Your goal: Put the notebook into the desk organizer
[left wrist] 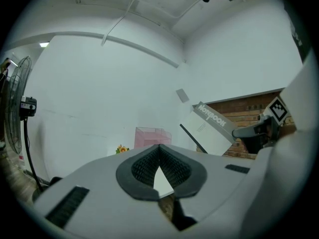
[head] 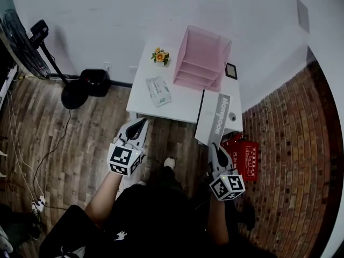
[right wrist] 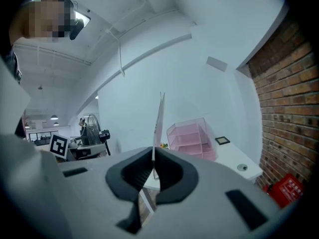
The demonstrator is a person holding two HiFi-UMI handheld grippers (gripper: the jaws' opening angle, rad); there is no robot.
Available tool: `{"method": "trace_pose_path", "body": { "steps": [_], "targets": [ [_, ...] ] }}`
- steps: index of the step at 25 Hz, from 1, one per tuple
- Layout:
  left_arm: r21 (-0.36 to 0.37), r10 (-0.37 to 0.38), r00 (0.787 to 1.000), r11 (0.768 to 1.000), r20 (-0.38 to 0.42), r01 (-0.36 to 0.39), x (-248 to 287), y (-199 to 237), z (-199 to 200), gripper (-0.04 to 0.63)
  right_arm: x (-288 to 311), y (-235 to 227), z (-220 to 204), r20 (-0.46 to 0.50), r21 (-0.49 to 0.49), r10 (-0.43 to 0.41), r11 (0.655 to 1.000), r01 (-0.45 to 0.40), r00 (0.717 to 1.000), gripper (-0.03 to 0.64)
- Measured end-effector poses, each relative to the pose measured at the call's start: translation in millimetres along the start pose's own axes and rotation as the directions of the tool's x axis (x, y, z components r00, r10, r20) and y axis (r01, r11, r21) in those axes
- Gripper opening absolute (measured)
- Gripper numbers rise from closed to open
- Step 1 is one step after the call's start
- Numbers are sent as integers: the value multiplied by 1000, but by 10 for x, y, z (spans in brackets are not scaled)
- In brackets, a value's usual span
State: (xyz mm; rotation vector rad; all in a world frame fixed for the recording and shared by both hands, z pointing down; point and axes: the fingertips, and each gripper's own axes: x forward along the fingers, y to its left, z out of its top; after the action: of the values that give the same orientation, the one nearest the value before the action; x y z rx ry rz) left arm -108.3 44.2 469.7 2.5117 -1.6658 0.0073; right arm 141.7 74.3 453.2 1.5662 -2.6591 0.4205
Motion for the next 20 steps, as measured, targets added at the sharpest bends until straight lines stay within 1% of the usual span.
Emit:
{"method": "trace_pose_path", "body": {
  "steps": [5, 16, 20],
  "targets": [
    [17, 8, 1000, 1000, -6, -8, 373, 0, 53, 4, 326, -266, 115, -5, -2, 42, 999, -42, 999, 10],
    [37, 35, 999, 999, -23, -35, 1295, -22, 191, 5, 956, -957, 311, -32, -3, 84, 996, -84, 996, 9],
    [38, 58, 998, 998, -34, -57, 1586, -62, 171, 3, 1149, -1211, 374, -37, 4, 109, 994, -109, 993, 9]
  ]
}}
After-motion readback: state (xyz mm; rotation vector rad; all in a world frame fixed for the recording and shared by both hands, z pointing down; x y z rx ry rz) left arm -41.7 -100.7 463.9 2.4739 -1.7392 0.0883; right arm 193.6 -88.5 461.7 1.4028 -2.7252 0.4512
